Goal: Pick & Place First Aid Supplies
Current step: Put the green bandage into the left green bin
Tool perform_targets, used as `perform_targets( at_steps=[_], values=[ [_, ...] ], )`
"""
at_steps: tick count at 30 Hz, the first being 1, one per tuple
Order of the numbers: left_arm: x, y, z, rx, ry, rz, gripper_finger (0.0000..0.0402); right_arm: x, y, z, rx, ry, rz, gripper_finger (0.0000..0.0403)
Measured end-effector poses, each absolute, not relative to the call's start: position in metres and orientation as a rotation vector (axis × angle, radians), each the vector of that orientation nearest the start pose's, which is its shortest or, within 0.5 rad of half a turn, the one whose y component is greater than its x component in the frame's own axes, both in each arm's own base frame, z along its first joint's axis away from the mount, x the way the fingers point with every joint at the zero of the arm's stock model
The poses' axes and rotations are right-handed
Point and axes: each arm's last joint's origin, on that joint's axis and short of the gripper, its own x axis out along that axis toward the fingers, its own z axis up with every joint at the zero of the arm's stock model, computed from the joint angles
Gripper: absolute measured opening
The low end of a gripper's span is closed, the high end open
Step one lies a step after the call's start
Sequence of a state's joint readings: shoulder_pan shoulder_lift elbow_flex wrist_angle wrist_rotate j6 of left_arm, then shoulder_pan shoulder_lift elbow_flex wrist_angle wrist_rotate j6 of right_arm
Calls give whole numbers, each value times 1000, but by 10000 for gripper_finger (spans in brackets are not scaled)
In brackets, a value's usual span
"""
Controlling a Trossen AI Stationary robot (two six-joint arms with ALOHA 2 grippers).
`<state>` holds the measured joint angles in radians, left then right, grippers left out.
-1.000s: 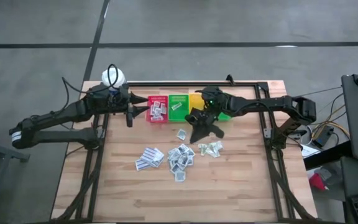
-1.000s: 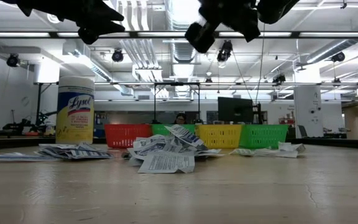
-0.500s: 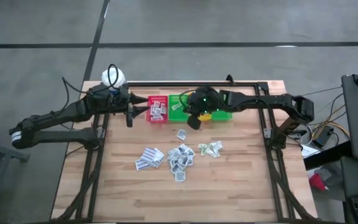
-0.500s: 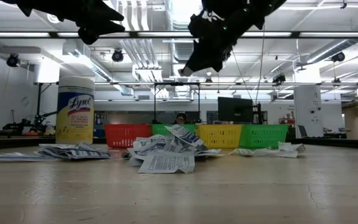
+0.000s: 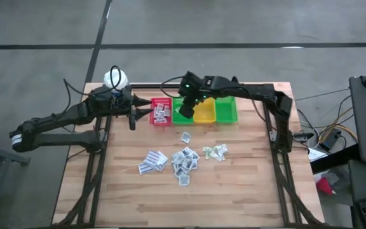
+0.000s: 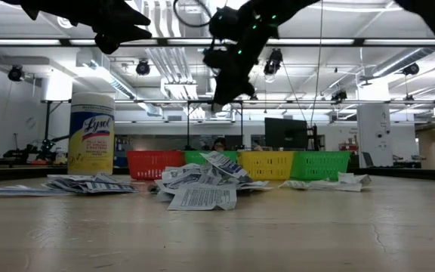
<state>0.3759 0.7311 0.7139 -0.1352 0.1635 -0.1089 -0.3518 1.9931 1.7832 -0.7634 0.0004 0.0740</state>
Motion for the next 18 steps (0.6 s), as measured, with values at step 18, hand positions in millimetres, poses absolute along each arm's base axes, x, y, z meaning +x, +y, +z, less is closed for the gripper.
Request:
perform_targets(
  at_steps=[18],
  values=[
    [155,56,321,-140,136,219,175,456,-172,199,314,1275,-289,9]
  ],
)
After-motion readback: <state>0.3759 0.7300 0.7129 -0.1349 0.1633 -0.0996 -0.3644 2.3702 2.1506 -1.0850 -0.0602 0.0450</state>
